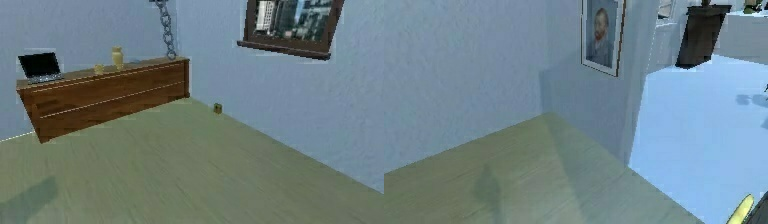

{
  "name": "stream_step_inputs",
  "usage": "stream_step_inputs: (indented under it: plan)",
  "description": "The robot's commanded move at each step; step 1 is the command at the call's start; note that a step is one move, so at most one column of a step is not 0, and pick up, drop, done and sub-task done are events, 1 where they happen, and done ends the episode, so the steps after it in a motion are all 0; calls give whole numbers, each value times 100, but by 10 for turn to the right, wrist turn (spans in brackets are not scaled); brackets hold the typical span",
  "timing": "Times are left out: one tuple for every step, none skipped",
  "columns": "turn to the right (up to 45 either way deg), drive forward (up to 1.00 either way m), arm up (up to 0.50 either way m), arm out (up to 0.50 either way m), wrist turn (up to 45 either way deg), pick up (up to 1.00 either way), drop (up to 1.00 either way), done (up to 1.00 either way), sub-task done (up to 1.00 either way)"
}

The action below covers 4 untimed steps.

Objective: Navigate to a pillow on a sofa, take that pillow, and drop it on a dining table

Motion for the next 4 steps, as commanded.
stream_step_inputs:
  plan:
    - [0, 10, 0, 0, 0, 0, 0, 0, 0]
    - [450, 0, 0, 0, 0, 0, 0, 0, 0]
    - [360, 0, 0, 0, 0, 0, 0, 0, 0]
    - [0, 45, 0, 0, 0, 0, 0, 0, 0]
